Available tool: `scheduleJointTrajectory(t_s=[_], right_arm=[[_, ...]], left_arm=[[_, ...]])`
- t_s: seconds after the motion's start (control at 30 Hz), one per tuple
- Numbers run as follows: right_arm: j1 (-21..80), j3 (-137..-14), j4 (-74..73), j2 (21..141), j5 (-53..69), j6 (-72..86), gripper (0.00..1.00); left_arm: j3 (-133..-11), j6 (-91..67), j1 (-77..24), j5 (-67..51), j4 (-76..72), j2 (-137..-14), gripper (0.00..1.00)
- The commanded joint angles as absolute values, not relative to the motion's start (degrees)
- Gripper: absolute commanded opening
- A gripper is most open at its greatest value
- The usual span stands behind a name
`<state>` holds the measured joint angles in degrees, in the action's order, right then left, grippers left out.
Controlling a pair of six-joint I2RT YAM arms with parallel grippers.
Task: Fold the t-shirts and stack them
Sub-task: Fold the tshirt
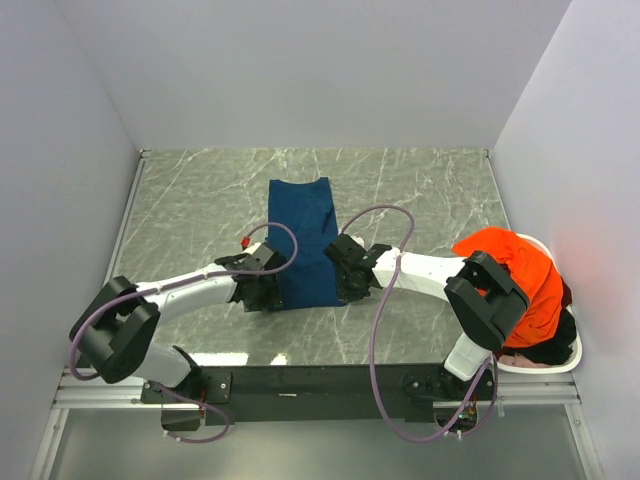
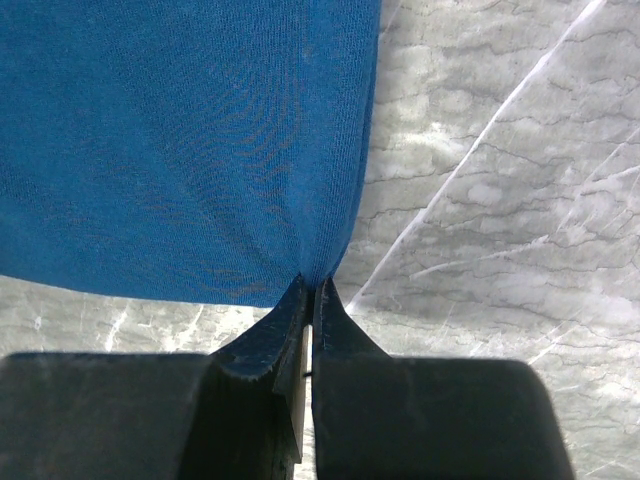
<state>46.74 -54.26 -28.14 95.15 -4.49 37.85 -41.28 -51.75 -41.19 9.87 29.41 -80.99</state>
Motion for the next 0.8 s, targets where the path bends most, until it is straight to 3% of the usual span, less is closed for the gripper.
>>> scheduleJointTrajectory(t_s=[0.0, 0.17, 0.23, 0.33, 0.47, 0.63, 0.77], right_arm=[[47.3, -52.2, -30.1, 97.3, -4.9, 37.2, 0.0], [47.5, -52.4, -30.5, 97.5, -5.6, 37.3, 0.0], [47.6, -52.4, -30.6, 97.4, -5.6, 37.2, 0.0], [47.7, -52.3, -30.5, 97.4, -5.5, 37.3, 0.0], [48.2, -51.8, -30.8, 96.5, -5.0, 36.8, 0.0], [51.9, -46.1, -32.6, 90.1, -0.2, 37.2, 0.0], [59.6, -40.3, -39.6, 77.6, 4.8, 44.0, 0.0]], left_arm=[[-43.3, -51.2, -42.1, 10.4, 28.7, -83.2, 0.5], [-43.4, -51.7, -43.8, 10.2, 30.2, -87.3, 0.48], [-43.3, -51.5, -44.1, 9.9, 30.7, -88.0, 0.42], [-42.5, -51.9, -44.6, 9.4, 31.0, -88.8, 0.3], [-41.1, -52.7, -45.7, 9.5, 32.6, -87.3, 0.01], [-40.2, -55.6, -52.6, 8.0, 41.5, -80.2, 0.01], [-40.1, -63.9, -62.4, 3.0, 49.9, -70.7, 0.01]])
